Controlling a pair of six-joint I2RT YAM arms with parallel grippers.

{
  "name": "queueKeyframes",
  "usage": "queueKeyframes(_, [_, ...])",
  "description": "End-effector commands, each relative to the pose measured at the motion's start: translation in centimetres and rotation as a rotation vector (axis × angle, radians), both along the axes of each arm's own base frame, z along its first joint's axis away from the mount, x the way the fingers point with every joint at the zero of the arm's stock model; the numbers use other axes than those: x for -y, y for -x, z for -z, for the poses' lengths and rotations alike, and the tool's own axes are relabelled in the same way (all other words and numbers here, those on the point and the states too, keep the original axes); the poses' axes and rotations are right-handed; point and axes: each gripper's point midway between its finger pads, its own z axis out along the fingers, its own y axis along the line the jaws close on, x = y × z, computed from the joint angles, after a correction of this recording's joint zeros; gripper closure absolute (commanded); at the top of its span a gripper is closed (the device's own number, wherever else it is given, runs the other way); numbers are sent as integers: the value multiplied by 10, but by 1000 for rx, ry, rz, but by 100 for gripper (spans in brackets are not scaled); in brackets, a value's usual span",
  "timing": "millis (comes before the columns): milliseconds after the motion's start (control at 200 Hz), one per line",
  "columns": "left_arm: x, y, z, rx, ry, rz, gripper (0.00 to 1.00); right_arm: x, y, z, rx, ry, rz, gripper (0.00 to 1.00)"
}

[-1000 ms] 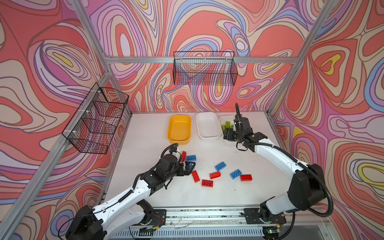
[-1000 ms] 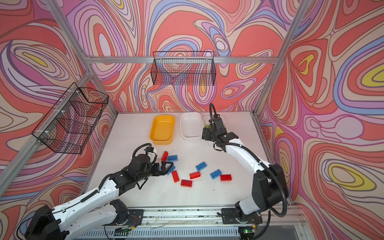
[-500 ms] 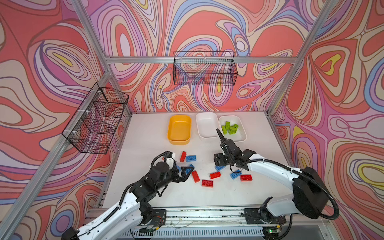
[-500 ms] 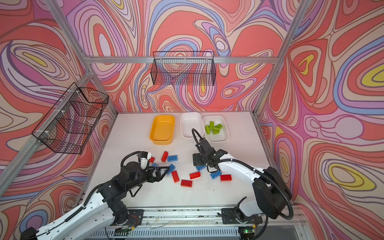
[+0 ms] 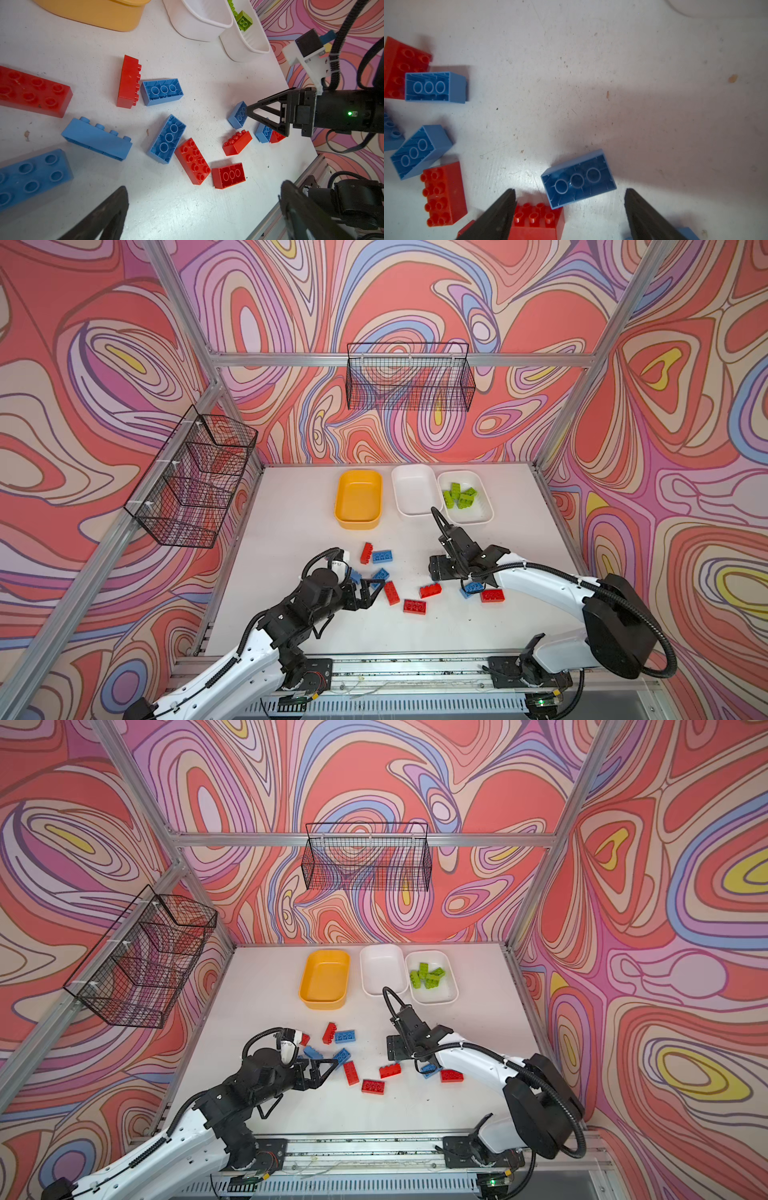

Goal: Sort the legos into containers by color
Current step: 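Move the right gripper to a blue brick among the red bricks and grasp it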

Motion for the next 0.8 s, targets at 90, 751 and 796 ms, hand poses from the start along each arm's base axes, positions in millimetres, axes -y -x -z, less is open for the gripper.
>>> queueKeyframes(90, [0, 2, 10, -23, -17, 5, 0, -2, 9, 11, -35, 2, -15, 13])
queueKeyframes(751, [-2, 3, 13, -17, -29, 5, 0, -5, 2, 21, -34, 121, -128, 2])
queueKeyframes(796, [-3, 3, 13, -14, -32, 2, 0, -5, 0, 23, -32, 135, -133, 2])
